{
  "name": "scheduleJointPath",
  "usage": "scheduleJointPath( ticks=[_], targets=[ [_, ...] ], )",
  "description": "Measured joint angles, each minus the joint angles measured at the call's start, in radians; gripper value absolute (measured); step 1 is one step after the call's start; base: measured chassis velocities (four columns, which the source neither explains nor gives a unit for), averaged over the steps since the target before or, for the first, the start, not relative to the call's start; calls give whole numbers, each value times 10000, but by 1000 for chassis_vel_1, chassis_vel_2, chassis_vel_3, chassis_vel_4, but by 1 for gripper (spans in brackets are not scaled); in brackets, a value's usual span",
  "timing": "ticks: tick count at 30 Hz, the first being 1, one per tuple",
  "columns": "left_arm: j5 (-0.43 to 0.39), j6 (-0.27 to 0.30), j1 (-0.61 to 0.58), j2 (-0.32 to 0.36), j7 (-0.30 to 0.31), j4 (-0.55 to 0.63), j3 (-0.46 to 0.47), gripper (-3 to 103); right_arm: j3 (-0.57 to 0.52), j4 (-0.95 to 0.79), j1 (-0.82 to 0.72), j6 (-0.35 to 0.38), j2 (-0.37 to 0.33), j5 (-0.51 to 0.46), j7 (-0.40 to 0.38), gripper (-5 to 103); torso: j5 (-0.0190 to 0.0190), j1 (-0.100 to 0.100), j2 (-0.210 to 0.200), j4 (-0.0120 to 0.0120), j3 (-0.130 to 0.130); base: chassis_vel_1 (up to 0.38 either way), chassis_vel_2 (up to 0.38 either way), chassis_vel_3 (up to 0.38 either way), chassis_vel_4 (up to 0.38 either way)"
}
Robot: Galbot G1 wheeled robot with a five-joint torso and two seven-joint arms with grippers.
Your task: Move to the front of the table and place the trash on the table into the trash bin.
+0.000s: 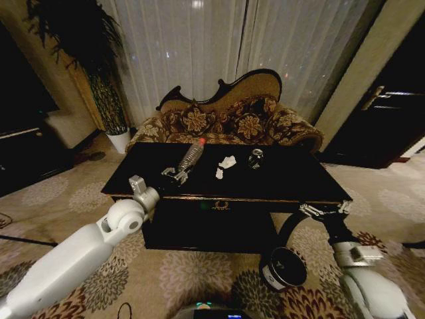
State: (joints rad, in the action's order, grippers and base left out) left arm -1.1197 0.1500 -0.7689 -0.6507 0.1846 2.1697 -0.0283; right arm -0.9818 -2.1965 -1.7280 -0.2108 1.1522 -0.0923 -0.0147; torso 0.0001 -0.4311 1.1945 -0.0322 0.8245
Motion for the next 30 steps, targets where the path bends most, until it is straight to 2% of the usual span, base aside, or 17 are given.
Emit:
scheduleJointPath(
  ticks=[3, 7, 8, 12, 13, 18, 20, 23, 30],
  targets=[
    [-219, 63, 12, 35, 113, 388, -150, 43, -48, -32, -1, -312, 72, 728, -134, 100, 0, 0, 0, -1, 0, 0, 0, 0, 0],
    [-574, 189, 338, -16, 411, 1200, -945, 43, -218, -34, 63, -1409, 341, 3187, -484, 100, 0, 0, 0, 0, 0, 0, 0, 0, 0],
    [-574, 189, 338, -16, 411, 1200, -945, 43, -218, -34, 63, -1409, 341, 3187, -484, 100, 0, 0, 0, 0, 0, 0, 0, 0, 0],
    [-835, 297, 936, -288, 621, 1507, -1913, 43, -276, -49, 0, -2382, 601, 5002, -743, 100, 0, 0, 0, -2, 0, 0, 0, 0, 0],
    [-835, 297, 936, -288, 621, 1507, -1913, 43, -276, -49, 0, -2382, 601, 5002, -743, 100, 0, 0, 0, -2, 0, 0, 0, 0, 0],
    [-994, 339, 1344, -519, 797, 1708, -2665, 43, -85, 343, 9, -3151, 894, 6508, -913, 100, 0, -2, 0, -1, 0, 0, 0, 0, 0],
    [-986, 339, 1351, -559, 803, 1732, -2725, 43, -64, 396, 23, -3195, 916, 6615, -924, 100, 0, -1, 0, -1, 0, 0, 0, 0, 0],
    [-953, 348, 1267, -882, 906, 1892, -2960, 43, 142, 912, 312, -3461, 1049, 7285, -1092, 100, 1, -1, 0, -2, 0, 0, 0, 0, 0],
    [-1056, 414, 1236, -1257, 1007, 1925, -3572, 43, 552, 1307, 835, -3528, 1136, 7791, -1171, 100, 0, -2, -1, 0, 1, 0, 0, 0, 0]
  ],
)
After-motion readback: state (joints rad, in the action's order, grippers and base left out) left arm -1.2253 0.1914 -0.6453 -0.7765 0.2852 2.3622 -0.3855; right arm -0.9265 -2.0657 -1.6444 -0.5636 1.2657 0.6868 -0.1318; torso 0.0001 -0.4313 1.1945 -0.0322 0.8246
